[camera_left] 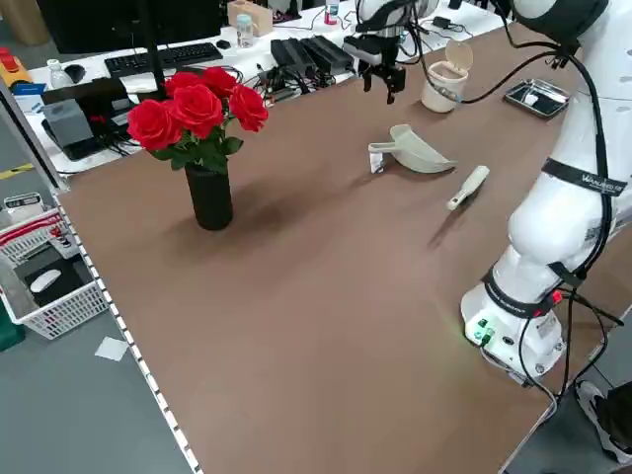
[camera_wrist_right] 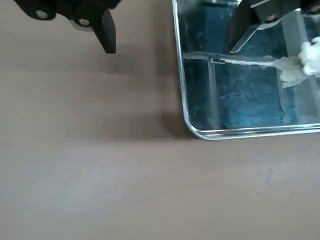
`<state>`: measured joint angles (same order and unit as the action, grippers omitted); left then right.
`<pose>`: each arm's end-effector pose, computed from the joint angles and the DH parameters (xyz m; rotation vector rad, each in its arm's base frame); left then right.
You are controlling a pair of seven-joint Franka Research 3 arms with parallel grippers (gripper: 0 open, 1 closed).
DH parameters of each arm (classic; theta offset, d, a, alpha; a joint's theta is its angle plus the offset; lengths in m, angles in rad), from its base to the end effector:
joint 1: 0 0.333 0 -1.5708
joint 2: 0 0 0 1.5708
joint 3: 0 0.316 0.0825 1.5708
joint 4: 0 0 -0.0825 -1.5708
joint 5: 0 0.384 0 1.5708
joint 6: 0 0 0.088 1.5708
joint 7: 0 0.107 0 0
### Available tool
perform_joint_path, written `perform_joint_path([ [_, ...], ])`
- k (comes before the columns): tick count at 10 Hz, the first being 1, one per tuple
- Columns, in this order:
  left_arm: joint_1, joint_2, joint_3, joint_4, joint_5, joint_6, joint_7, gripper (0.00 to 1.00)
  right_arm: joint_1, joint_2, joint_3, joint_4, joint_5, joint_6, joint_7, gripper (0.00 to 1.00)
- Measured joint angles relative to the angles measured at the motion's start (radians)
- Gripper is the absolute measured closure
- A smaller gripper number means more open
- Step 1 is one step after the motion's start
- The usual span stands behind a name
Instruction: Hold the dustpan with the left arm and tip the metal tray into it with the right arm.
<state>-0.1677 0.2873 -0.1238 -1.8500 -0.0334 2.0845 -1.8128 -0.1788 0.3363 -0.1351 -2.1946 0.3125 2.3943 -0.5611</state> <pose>0.5938 -0.1754 0.3661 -2.2417 -2.1794 0.1261 0.5171 -0.1662 0.2206 -2.9492 -0.0119 0.0756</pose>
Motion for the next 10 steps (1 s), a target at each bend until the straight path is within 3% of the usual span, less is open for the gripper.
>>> perform_joint_path([
  [3, -0.038, 0.009, -0.001, -0.057, 0.040, 0.059, -0.001, 0.01, 0.016, 0.042, 0.001, 0.002, 0.002, 0.045, -0.029, 0.14],
  [5, -0.059, 0.008, -0.001, -0.135, 0.052, 0.143, -0.001, 0.01, 0.020, 0.043, 0.001, -0.001, 0.002, 0.061, -0.032, 0.38],
  [9, -0.081, 0.007, -0.001, -0.294, 0.190, 0.345, -0.071, 0.02, 0.041, 0.070, 0.003, -0.022, 0.028, 0.110, -0.035, 0.39],
  [10, -0.080, 0.007, 0.000, -0.328, 0.212, 0.384, -0.080, 0.02, 0.042, 0.077, 0.004, -0.023, 0.030, 0.114, -0.035, 0.44],
])
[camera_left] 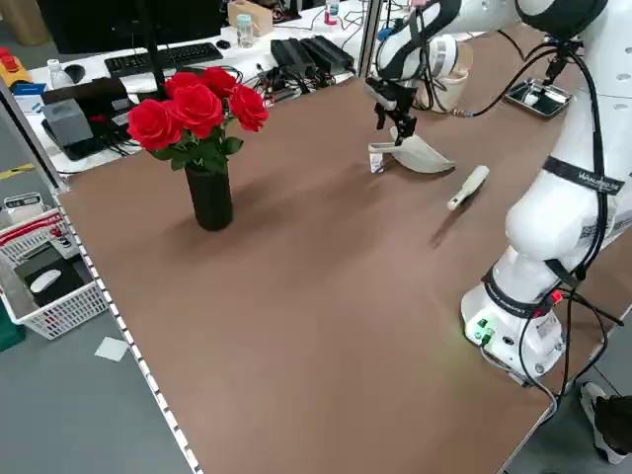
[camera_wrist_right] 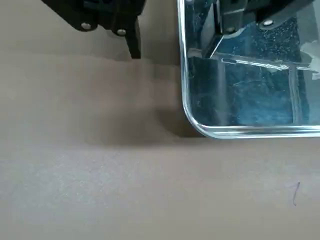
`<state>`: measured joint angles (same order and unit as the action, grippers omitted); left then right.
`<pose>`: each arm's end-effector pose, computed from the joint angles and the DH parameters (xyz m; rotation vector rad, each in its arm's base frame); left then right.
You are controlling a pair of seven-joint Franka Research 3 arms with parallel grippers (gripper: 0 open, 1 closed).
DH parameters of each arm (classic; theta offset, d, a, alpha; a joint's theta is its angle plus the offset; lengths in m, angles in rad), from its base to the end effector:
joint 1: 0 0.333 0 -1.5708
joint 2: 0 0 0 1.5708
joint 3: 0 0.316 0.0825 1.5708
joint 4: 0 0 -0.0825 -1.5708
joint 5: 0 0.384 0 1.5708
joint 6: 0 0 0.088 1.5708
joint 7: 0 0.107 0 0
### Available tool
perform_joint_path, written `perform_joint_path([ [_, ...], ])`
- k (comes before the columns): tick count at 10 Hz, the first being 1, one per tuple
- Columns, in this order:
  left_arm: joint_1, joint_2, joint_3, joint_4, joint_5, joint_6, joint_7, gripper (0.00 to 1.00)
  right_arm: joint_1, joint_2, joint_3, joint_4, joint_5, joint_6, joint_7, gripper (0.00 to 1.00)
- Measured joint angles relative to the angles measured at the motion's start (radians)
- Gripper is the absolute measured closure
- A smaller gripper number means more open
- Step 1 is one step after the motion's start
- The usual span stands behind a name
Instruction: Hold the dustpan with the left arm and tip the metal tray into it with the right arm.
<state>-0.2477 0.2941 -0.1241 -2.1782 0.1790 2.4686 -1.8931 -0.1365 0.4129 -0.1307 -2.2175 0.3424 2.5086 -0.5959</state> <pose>0.5228 -0.2041 0.2555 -2.3909 -1.9863 -0.1069 0.5164 -0.1463 0.1797 -2.9731 -0.0718 0.0663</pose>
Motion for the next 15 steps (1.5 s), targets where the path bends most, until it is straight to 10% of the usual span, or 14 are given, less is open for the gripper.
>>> perform_joint_path([
  [4, 0.001, 0.000, 0.002, -0.052, 0.008, 0.024, -0.001, 0.05, 0.004, 0.003, 0.005, 0.000, 0.005, 0.010, -0.001, 0.89],
  [10, 0.023, 0.001, 0.007, -0.063, 0.039, 0.045, -0.002, 0.34, 0.005, 0.001, 0.005, 0.008, 0.012, -0.006, -0.002, 0.95],
  [13, 0.024, 0.001, 0.007, -0.059, 0.041, 0.055, -0.003, 0.66, 0.005, -0.028, 0.003, 0.074, 0.012, -0.176, 0.004, 0.95],
  [15, 0.026, 0.001, 0.008, -0.050, 0.043, 0.057, -0.006, 0.67, 0.005, -0.075, 0.003, 0.112, 0.012, -0.285, 0.025, 0.95],
])
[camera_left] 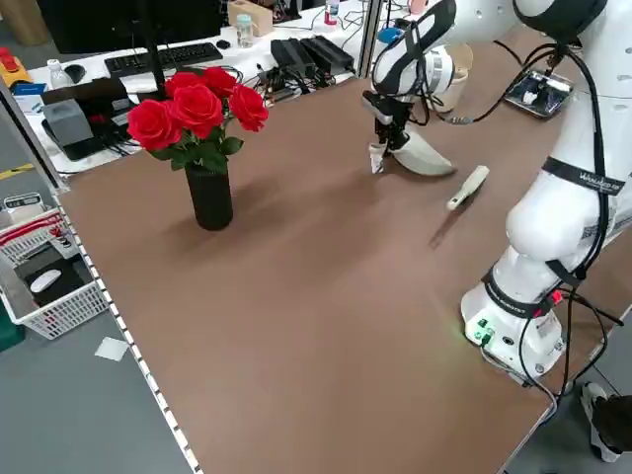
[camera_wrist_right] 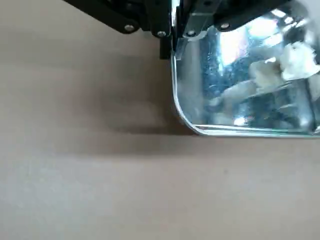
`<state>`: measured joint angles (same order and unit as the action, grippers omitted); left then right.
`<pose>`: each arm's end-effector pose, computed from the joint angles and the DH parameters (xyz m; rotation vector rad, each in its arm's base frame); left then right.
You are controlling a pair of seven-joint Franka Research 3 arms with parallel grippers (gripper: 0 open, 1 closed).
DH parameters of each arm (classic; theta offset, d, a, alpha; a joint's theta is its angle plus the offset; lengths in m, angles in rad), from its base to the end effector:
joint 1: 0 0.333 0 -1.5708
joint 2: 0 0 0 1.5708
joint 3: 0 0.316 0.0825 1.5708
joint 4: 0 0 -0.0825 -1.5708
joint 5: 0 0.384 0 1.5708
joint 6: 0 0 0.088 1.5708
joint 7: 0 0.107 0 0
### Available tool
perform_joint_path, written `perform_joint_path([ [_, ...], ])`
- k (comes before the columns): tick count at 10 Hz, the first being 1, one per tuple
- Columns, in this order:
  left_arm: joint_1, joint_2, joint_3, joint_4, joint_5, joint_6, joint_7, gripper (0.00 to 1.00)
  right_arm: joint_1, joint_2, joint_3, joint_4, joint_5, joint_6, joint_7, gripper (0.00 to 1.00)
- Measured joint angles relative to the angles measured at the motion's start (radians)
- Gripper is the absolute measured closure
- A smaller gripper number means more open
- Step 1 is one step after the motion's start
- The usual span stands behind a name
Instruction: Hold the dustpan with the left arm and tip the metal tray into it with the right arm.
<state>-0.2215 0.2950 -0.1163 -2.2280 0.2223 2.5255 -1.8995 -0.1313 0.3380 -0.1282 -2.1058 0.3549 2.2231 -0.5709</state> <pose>0.5171 -0.1844 0.2406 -2.3880 -1.9821 -0.1377 0.5409 -0.1321 0.2412 -2.8552 -0.0957 0.1531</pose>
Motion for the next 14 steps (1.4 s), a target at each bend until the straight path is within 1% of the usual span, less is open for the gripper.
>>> perform_joint_path([
  [2, 0.013, -0.002, 0.000, 0.039, 0.000, -0.006, 0.000, 0.67, 0.000, -0.041, 0.000, 0.042, 0.000, -0.099, 0.013, 0.95],
  [4, 0.005, -0.006, -0.009, 0.117, -0.005, -0.073, -0.025, 0.67, 0.000, -0.066, -0.001, 0.096, 0.000, -0.186, 0.021, 0.95],
  [5, -0.022, -0.006, -0.025, 0.155, -0.007, -0.118, -0.075, 0.67, 0.000, -0.073, -0.001, 0.129, 0.000, -0.234, 0.034, 0.95],
  [7, -0.102, -0.006, -0.050, 0.204, -0.012, -0.221, -0.171, 0.67, 0.001, -0.085, 0.001, 0.203, 0.000, -0.337, 0.082, 0.95],
  [9, -0.135, -0.006, -0.086, 0.259, -0.061, -0.310, -0.210, 0.67, 0.010, -0.121, 0.017, 0.245, -0.002, -0.420, 0.158, 0.95],
  [10, -0.134, -0.006, -0.109, 0.281, -0.091, -0.348, -0.213, 0.67, 0.014, -0.149, 0.040, 0.253, -0.012, -0.452, 0.214, 0.95],
  [11, -0.134, -0.006, -0.139, 0.296, -0.111, -0.381, -0.235, 0.67, 0.017, -0.183, 0.077, 0.257, -0.035, -0.480, 0.287, 0.95],
  [13, -0.154, -0.005, -0.196, 0.313, -0.118, -0.398, -0.345, 0.67, 0.023, -0.250, 0.169, 0.257, -0.072, -0.514, 0.442, 0.95],
  [14, -0.185, 0.001, -0.203, 0.329, -0.124, -0.399, -0.403, 0.67, 0.025, -0.272, 0.218, 0.257, -0.098, -0.518, 0.517, 0.95],
])
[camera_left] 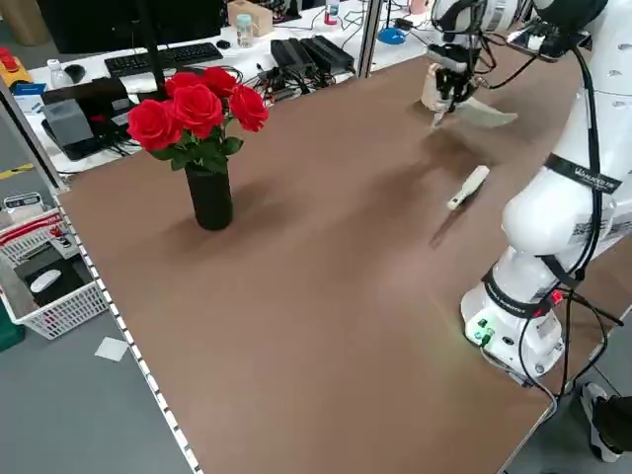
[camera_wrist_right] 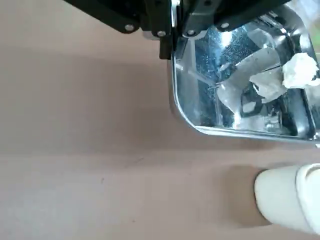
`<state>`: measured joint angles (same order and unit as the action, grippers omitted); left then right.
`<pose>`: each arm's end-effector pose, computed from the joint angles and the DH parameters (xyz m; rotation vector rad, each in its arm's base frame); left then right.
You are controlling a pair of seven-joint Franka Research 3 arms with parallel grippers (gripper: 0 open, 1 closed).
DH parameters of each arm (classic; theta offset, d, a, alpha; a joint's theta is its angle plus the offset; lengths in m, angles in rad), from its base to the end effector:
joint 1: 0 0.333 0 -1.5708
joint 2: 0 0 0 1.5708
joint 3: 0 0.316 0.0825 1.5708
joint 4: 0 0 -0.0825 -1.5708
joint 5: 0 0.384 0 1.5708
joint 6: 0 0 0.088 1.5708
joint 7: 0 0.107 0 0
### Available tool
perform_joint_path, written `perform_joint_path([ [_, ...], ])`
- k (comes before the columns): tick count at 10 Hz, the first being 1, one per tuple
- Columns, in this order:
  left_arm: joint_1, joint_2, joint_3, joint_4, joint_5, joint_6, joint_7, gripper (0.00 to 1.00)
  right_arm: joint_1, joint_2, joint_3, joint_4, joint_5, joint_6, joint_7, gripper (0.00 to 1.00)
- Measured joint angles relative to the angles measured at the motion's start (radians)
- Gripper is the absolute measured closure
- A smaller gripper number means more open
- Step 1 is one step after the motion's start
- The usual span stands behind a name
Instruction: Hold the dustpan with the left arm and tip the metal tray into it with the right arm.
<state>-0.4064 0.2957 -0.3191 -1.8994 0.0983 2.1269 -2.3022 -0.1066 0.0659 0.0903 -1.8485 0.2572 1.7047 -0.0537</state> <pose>0.4664 -0.3951 0.3493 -2.2263 -2.1440 0.0196 0.5576 0.0140 0.4714 -2.8640 0.0339 0.2881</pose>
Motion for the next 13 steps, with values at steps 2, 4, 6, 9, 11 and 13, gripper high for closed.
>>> perform_joint_path([
  [2, -0.062, 0.061, -0.001, 0.067, -0.005, -0.001, -0.086, 0.67, 0.002, -0.028, 0.129, 0.001, -0.063, 0.000, 0.178, 0.95],
  [4, -0.093, 0.132, -0.001, 0.123, -0.005, 0.000, -0.115, 0.67, 0.005, -0.040, 0.244, 0.008, -0.086, 0.001, 0.343, 0.95],
  [6, -0.095, 0.152, -0.001, 0.143, -0.005, 0.000, -0.115, 0.67, 0.006, -0.041, 0.339, 0.014, -0.150, 0.001, 0.465, 0.95],
  [9, -0.096, 0.152, -0.002, 0.148, -0.005, 0.000, -0.113, 0.67, 0.007, -0.041, 0.494, 0.026, -0.295, -0.001, 0.643, 0.95],
  [11, -0.099, 0.151, -0.002, 0.150, -0.005, 0.000, -0.113, 0.67, 0.010, -0.033, 0.568, 0.076, -0.398, -0.054, 0.724, 0.95],
  [13, -0.099, 0.151, -0.002, 0.152, -0.005, -0.001, -0.113, 0.67, 0.060, 0.004, 0.610, 0.169, -0.560, -0.152, 0.777, 0.95],
])
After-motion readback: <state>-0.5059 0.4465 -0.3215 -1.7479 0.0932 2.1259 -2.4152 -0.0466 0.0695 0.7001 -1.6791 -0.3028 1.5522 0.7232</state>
